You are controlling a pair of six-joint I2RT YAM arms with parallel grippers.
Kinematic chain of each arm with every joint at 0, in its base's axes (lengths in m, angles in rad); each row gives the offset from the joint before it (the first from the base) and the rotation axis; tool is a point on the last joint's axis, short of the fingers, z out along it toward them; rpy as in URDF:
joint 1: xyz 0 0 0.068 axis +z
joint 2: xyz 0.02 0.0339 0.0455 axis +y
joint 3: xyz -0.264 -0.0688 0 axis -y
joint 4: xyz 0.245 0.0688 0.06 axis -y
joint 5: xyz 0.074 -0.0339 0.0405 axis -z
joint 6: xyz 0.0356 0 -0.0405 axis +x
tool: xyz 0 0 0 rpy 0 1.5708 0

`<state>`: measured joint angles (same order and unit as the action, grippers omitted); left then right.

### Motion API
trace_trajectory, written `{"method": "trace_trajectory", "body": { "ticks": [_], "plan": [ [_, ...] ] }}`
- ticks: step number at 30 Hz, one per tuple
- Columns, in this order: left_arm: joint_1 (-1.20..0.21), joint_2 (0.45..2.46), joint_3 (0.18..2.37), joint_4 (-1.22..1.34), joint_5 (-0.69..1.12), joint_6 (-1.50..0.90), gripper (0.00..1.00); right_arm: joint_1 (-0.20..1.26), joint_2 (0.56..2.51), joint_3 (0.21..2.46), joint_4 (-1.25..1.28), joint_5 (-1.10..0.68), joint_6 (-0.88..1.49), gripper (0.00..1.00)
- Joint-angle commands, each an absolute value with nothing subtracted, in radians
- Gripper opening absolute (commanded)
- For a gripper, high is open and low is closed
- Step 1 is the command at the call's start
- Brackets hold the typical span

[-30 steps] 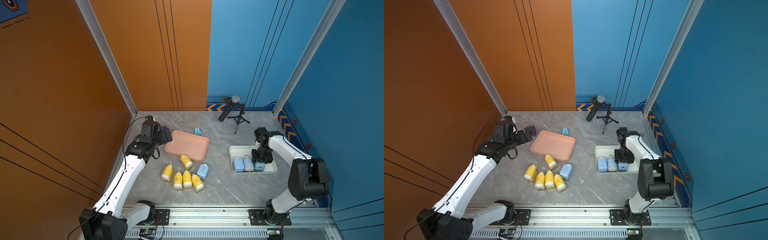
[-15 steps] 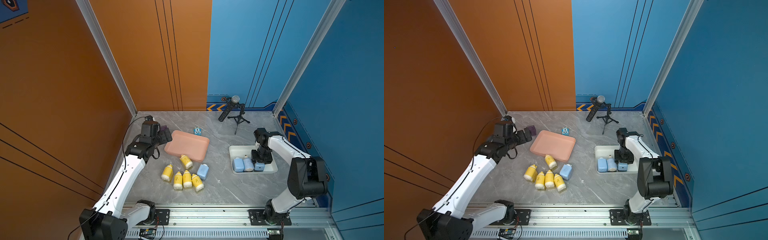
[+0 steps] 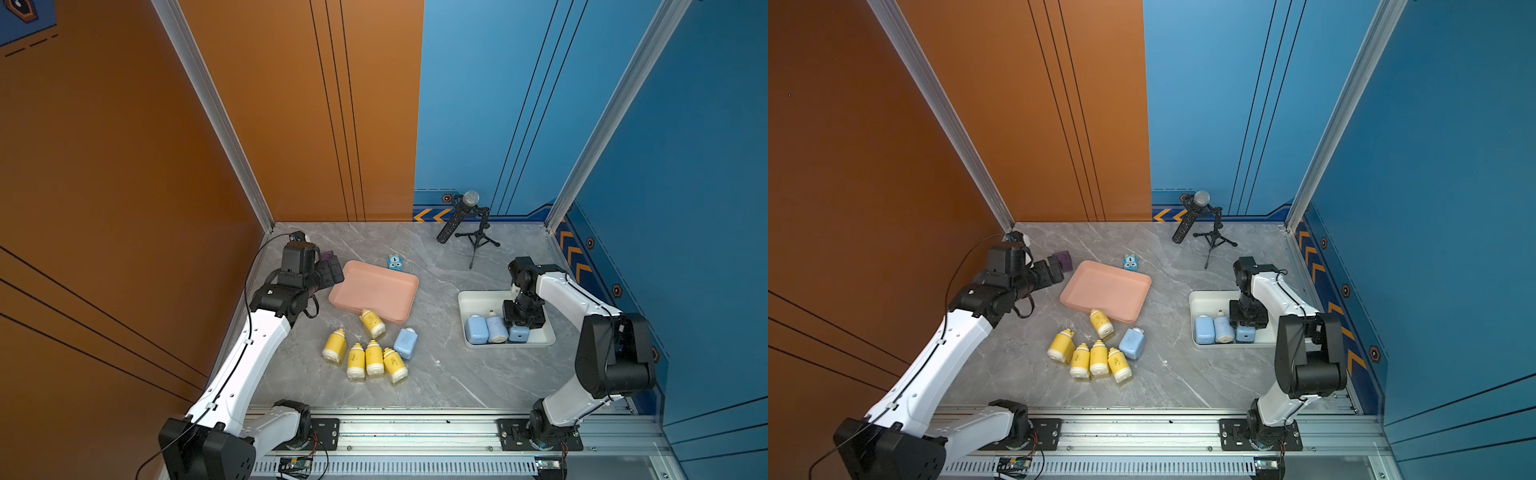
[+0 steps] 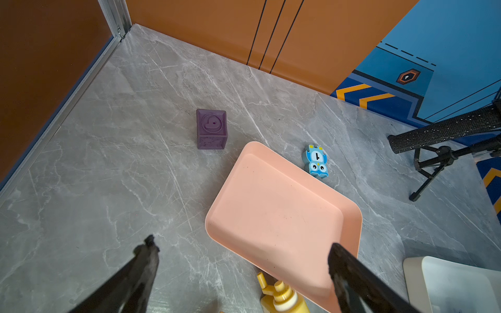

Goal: Place the pencil sharpeners by color into the storage box
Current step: Place the pencil sharpener in the storage box.

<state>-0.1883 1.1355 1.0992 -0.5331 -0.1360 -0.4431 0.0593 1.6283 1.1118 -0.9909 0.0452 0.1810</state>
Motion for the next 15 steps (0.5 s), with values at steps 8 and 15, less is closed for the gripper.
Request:
{"method": "trace_trajectory", "body": {
  "ticks": [8,15],
  "plan": [
    [-0.178,1.138,1.094,-0.541,-0.114,-0.454,0.98,0.054,1.644,1.088,-0.989,0.024,0.187,0.41],
    [-0.176,1.138,1.094,-0.540,-0.112,-0.455,0.98,0.054,1.645,1.088,-0.992,0.021,0.187,0.43]
  ]
}}
